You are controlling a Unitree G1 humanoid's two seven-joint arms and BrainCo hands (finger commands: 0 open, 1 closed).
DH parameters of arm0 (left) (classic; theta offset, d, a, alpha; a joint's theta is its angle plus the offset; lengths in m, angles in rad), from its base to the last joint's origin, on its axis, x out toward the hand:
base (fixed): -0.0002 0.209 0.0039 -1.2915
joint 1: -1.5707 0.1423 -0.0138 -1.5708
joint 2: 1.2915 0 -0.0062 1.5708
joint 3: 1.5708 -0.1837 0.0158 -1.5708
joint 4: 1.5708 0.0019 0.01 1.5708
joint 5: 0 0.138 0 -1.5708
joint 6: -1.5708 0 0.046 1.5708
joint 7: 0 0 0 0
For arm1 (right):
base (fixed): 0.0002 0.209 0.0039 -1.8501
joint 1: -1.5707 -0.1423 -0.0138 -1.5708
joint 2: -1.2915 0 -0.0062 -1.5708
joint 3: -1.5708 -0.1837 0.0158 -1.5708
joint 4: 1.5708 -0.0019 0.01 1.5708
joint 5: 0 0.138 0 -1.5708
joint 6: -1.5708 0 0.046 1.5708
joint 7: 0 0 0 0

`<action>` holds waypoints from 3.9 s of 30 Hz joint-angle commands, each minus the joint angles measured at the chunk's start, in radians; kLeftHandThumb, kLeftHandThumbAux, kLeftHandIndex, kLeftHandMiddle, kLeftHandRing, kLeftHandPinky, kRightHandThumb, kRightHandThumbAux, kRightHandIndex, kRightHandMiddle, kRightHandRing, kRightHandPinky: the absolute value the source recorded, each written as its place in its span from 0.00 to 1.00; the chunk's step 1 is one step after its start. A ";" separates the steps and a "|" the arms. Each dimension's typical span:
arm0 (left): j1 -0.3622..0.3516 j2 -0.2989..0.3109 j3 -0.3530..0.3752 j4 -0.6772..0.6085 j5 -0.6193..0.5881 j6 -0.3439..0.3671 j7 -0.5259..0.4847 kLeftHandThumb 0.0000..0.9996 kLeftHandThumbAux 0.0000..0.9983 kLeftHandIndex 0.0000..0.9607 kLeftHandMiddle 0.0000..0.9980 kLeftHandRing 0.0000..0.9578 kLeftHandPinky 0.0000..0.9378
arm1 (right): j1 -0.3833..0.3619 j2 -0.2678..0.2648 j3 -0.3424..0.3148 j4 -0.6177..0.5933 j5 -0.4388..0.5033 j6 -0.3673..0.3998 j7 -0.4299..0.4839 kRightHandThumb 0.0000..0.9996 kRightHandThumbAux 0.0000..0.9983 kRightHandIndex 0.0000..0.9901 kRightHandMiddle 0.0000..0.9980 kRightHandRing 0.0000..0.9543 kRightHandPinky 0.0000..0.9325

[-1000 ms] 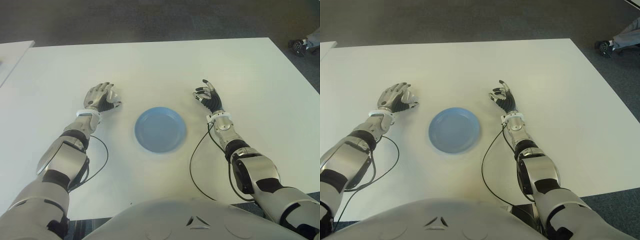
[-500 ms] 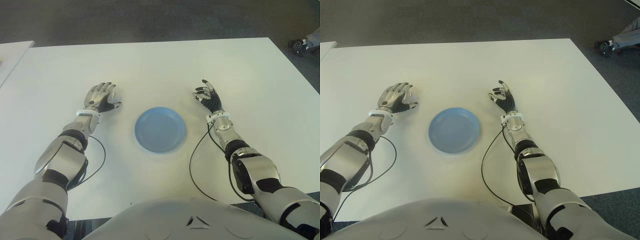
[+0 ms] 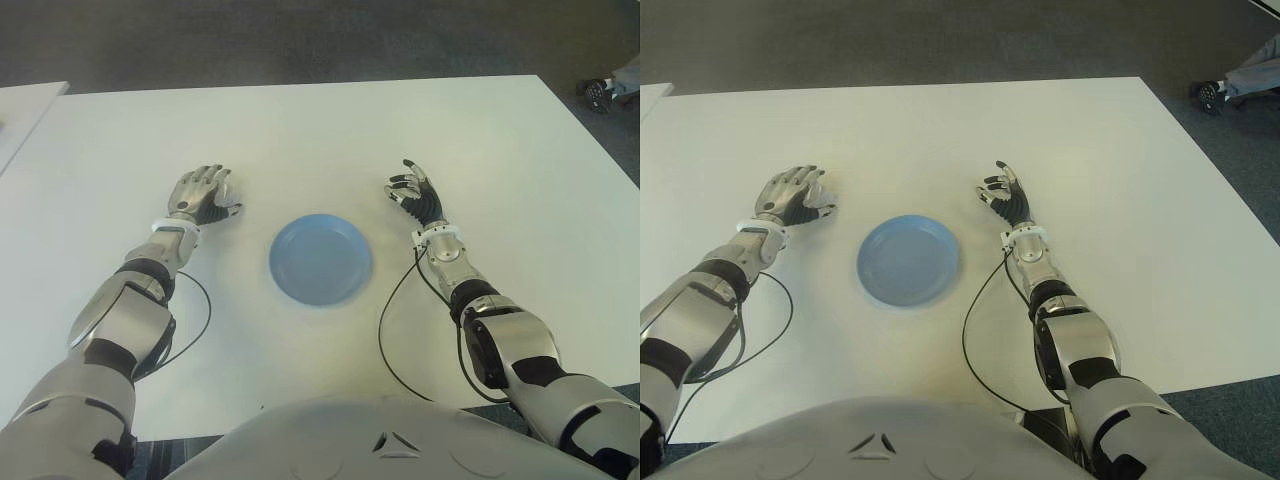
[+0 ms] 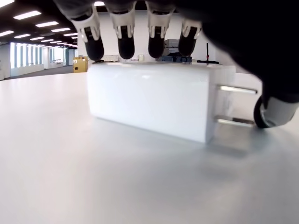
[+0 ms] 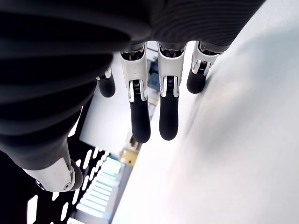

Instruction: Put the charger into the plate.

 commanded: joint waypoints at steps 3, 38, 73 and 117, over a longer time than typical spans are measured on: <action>0.037 -0.001 0.009 0.023 -0.009 0.009 -0.057 0.02 0.47 0.00 0.00 0.00 0.00 | 0.087 0.054 0.030 0.057 -0.030 0.065 0.055 0.00 0.67 0.06 0.34 0.31 0.21; 0.052 -0.016 0.062 0.021 -0.071 0.013 -0.117 0.10 0.47 0.00 0.00 0.02 0.09 | 0.086 0.046 0.033 0.059 -0.030 0.066 0.064 0.00 0.63 0.06 0.35 0.32 0.22; 0.060 -0.024 0.081 0.017 -0.090 0.010 -0.137 0.07 0.48 0.00 0.00 0.02 0.09 | 0.088 0.040 0.032 0.062 -0.027 0.072 0.076 0.00 0.64 0.06 0.34 0.33 0.27; 0.068 -0.061 0.129 0.020 -0.116 0.056 -0.052 0.64 0.64 0.56 0.76 0.78 0.69 | 0.084 0.039 0.026 0.063 -0.021 0.079 0.084 0.00 0.60 0.06 0.32 0.33 0.27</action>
